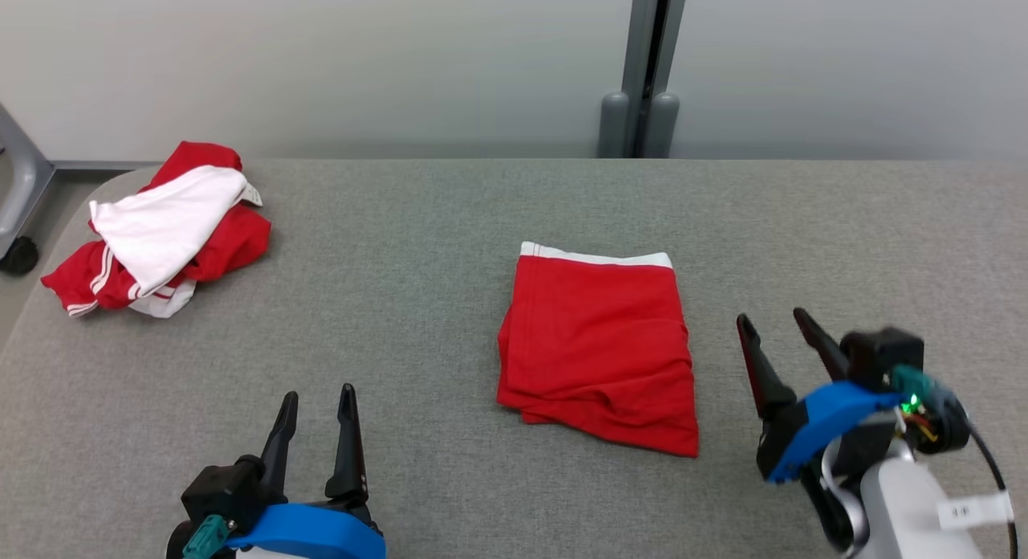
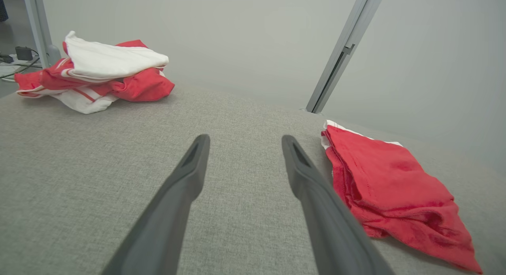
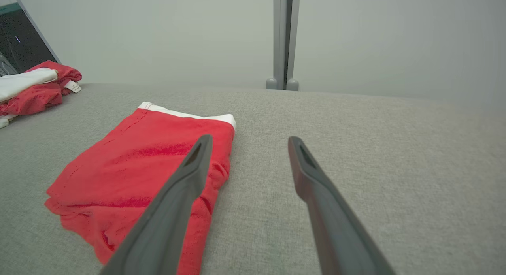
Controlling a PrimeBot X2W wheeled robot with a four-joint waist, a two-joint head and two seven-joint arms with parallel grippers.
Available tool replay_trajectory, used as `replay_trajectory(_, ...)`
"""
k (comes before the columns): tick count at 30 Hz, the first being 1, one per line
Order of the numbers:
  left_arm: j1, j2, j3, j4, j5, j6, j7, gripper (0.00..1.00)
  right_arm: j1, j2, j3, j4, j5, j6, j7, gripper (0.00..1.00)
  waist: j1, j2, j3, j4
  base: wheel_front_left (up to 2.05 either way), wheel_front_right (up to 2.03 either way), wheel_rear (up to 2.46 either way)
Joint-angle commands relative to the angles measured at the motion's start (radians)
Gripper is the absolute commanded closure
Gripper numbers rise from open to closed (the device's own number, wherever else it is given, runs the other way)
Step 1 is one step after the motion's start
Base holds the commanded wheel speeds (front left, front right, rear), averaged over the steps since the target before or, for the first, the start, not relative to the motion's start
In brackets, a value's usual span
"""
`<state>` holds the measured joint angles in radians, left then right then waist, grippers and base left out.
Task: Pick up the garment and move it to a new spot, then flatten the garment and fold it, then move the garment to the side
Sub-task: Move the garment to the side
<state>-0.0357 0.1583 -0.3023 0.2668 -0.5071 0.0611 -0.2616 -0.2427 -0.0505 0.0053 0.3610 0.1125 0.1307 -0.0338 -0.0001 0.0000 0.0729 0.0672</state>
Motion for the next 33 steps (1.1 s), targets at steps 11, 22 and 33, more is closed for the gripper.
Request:
replay_trajectory(11,-0.042,-0.029,0.023,0.001,0.021,-0.020,-0.005,0.00,-0.215,-0.015,-0.035,0.184,-0.002,0.000,0.316,0.00,0.0001,0.0000,0.075,0.093,0.00,0.00,0.00)
replay_trajectory(22,-0.054,-0.055,0.052,0.002,0.051,-0.043,-0.005,0.00,-0.300,-0.050,0.011,0.339,0.107,0.000,0.448,0.63,0.0001,0.0000,0.115,0.148,0.00,0.00,0.00)
replay_trajectory(33,-0.080,-0.054,0.056,-0.070,0.091,-0.057,-0.005,0.00,-0.324,-0.139,0.075,0.284,0.188,0.000,0.395,1.00,0.0001,0.0000,0.163,0.026,0.00,0.00,0.00)
